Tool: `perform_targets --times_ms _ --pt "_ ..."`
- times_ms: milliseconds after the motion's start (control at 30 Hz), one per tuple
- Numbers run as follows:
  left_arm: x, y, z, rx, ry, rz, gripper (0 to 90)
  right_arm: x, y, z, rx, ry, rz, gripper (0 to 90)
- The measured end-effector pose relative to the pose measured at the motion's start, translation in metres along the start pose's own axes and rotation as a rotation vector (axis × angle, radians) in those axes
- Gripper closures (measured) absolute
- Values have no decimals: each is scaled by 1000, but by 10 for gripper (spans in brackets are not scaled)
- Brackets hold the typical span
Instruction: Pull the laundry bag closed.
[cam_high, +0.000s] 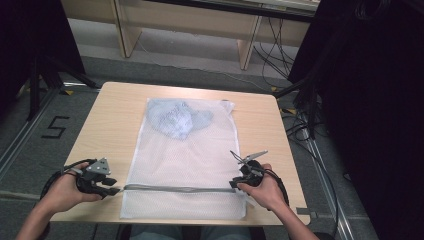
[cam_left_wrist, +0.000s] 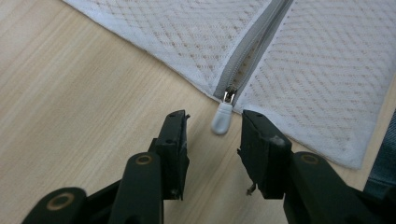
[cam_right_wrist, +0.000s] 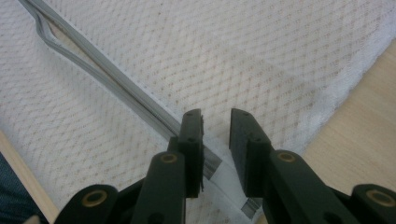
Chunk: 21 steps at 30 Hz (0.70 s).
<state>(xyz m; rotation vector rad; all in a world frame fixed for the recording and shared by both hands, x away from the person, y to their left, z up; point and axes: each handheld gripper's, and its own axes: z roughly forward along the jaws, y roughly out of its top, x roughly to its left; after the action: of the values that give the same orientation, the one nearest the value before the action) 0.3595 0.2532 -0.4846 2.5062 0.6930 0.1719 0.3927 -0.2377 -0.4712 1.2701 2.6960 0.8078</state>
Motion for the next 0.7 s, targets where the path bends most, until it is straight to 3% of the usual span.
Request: perform_targets --times_ms 67,100,133,200,267,300,367,433,467,500,533,600,667,700 --pt "-1 1 1 9 -1 -8 600 -1 0 -1 5 3 -1 743" --pt "0 2 1 18 2 12 601 0 -1 -2 24 -4 28 739" --pt "-1 3 3 14 1 6 601 1 -1 -3 27 2 49 736" --pt "-1 4 4 28 -2 21 600 -3 -2 -3 -1 3 3 728" --pt "-2 7 4 44 -2 28 598 -4 -2 -3 -4 4 7 723" --pt "-2 9 4 52 -3 35 595 -3 -2 -4 8 -1 32 720" --pt "-1 13 3 53 -3 46 597 -5 -2 -3 -11 4 15 718" --pt "1 16 1 72 2 74 600 -4 -1 -6 8 -5 40 718" --pt "3 18 0 96 8 105 603 -4 0 -7 5 -8 41 718" --pt "3 20 0 120 14 119 603 -6 1 -6 -14 -2 13 718" --pt "3 20 0 120 14 119 606 -6 2 -7 -16 -4 13 719" --pt "2 24 1 157 1 162 611 -5 2 -7 -20 -4 23 719" --pt "0 25 2 169 -7 165 612 -1 2 -9 5 5 68 720" --pt "0 25 2 169 -7 165 612 -4 2 -9 -12 5 36 720"
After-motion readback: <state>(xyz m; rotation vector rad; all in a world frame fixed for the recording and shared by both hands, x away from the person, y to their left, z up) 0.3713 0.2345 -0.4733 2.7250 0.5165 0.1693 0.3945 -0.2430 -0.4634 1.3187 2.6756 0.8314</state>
